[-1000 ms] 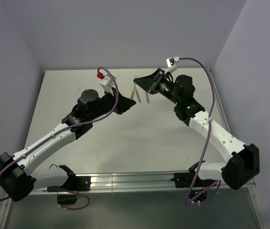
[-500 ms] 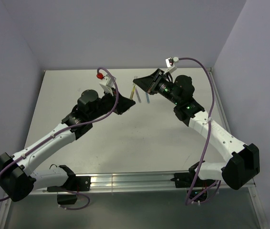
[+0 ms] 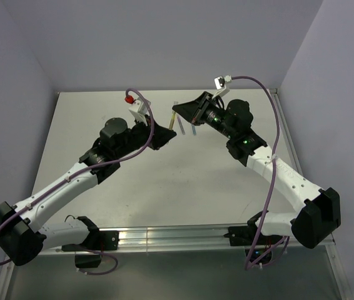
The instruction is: Insert the pens into the pen caps
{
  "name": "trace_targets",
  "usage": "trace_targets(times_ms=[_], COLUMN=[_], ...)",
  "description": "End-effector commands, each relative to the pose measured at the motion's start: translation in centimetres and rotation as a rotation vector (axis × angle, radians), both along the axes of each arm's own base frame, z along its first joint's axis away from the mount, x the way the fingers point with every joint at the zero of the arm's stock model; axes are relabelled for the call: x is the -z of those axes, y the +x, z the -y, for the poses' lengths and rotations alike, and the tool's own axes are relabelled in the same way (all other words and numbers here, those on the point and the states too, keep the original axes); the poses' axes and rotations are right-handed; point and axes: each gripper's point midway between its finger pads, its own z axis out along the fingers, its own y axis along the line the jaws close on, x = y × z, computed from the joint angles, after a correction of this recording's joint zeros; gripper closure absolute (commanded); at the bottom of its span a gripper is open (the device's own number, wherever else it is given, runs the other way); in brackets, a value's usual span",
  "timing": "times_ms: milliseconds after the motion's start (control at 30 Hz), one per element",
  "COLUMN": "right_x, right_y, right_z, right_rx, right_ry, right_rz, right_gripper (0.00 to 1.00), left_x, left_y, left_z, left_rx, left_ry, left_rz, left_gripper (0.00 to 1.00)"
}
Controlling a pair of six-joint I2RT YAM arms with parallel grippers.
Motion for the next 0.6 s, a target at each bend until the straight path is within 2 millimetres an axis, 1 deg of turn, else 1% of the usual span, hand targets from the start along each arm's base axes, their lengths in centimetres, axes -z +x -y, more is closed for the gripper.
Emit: trace_targets(times_ms=[0, 233, 567], right_x=[-2.5, -2.4, -2.1], right_y=[-0.9, -1.2, -1.6], right_z=[-0.1, -0.6, -1.4], right_rx=[-0.007, -0.017, -0.032], right_ry=[0.020, 0.018, 0.003], right_rz=[0.071, 0.070, 0.077], right_gripper=[1.00, 1.00, 1.00], left_x=[-1.5, -1.8, -2.6], left_y=[-0.2, -0.2, -0.2], left_z=[-0.3, -0.6, -1.4], left_rx=[-0.004, -0.018, -0.054], left_ry=[-0.020, -0.026, -0.037], left_rz=[0.053, 0.061, 0.082], left_gripper=[1.00, 1.00, 1.00])
